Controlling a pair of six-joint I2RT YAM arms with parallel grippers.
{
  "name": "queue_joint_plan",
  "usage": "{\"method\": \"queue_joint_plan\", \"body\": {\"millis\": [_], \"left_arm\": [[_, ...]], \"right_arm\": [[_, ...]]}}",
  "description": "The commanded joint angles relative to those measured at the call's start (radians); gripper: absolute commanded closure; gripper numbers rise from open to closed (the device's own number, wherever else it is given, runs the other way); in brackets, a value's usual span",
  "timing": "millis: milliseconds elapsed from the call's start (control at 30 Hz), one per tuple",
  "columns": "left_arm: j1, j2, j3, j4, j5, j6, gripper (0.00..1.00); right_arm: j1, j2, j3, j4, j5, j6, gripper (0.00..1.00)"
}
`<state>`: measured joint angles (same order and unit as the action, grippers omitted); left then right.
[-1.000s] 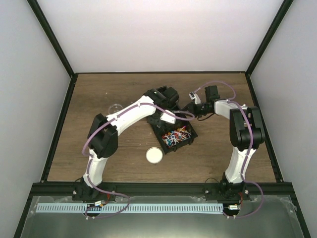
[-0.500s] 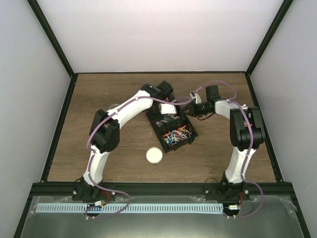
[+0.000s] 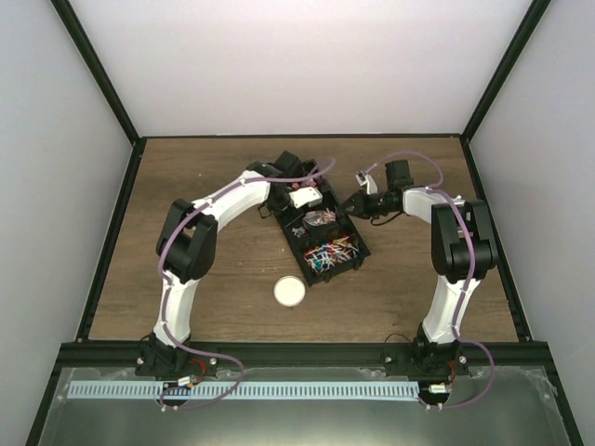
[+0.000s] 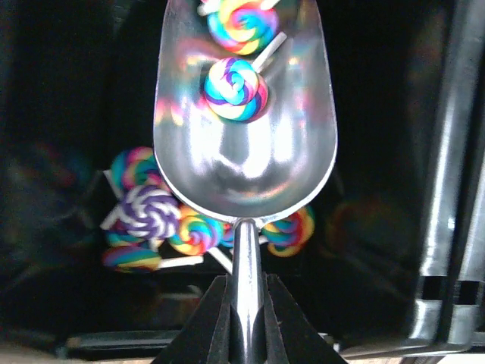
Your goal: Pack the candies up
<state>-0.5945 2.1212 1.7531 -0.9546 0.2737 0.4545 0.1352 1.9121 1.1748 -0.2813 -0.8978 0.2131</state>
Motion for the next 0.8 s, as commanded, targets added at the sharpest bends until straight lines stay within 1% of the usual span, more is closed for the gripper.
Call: {"method": "queue_joint_plan", "body": {"millis": [0, 100, 267, 567, 767], "left_arm": [[0.022, -0.024, -0.006, 0.081, 0.055, -0.025, 0.96], [0.022, -0.025, -0.027, 0.097, 0.039, -0.005, 0.96], [0.026, -0.037, -0.099, 0.192, 0.096, -0.038, 0.96], [0.086, -0.146, -0.354, 0.439, 0.153, -0.091, 0.96], [0.104, -0.246, -0.490, 0.576, 0.182, -0.082, 0.96]], "right_arm": [[0.020, -0.038, 0.035, -0.002, -0.110, -0.014, 0.99], [0.020, -0.026, 0.048, -0.002, -0.120, -0.009, 0.99], [0.018, -0.010, 0.069, -0.016, -0.114, -0.021, 0.99], [0.016, 0.008, 0.094, -0.041, -0.108, -0.043, 0.99], [0.013, 0.018, 0.100, -0.056, -0.097, -0.057, 0.99]]}}
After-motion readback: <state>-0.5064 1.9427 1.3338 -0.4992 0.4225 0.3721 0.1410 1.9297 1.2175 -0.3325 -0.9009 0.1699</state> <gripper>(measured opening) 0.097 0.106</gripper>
